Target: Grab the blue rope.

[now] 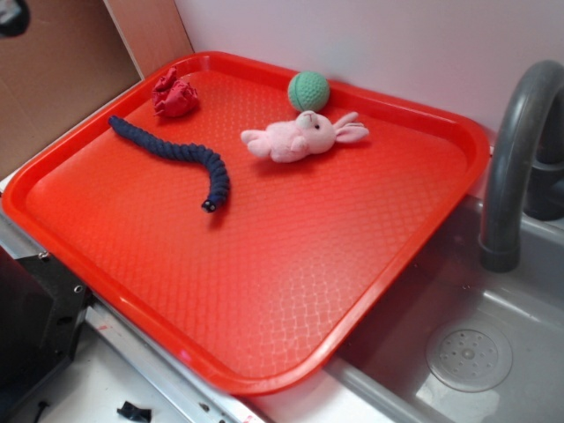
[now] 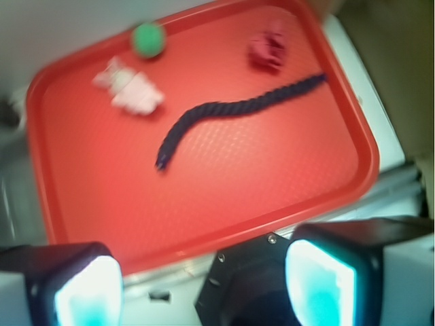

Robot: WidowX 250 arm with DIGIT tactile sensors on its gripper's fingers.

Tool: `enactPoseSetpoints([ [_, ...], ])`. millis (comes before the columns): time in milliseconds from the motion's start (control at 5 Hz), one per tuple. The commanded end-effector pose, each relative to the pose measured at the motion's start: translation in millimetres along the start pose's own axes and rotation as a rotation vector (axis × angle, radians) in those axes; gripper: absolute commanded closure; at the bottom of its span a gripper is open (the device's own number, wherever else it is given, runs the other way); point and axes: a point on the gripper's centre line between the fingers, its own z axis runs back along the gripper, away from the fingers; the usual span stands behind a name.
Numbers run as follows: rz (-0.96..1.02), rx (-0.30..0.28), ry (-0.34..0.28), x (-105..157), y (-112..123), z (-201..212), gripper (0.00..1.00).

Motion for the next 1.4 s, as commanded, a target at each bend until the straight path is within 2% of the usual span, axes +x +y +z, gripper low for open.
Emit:
enactPoseSetpoints([
  [0,0.507,0.032,-0.021,39.2,13.5,-53.9,0.0],
  [200,0.754,0.068,-0.042,55.7,24.4,-83.8,0.0],
  [400,0.965,0.099,-0.12,65.7,31.0,-102.5,0.0],
  [600,1.073,0.091,-0.125,80.2,43.0,-128.5,0.0],
  [800,1.157,0.107,-0.121,91.8,51.9,-157.4,0.0],
  [1000,1.157,0.103,-0.099,102.8,55.8,-174.7,0.0],
  [1200,1.131,0.127,-0.054,102.9,51.3,-199.3,0.0],
])
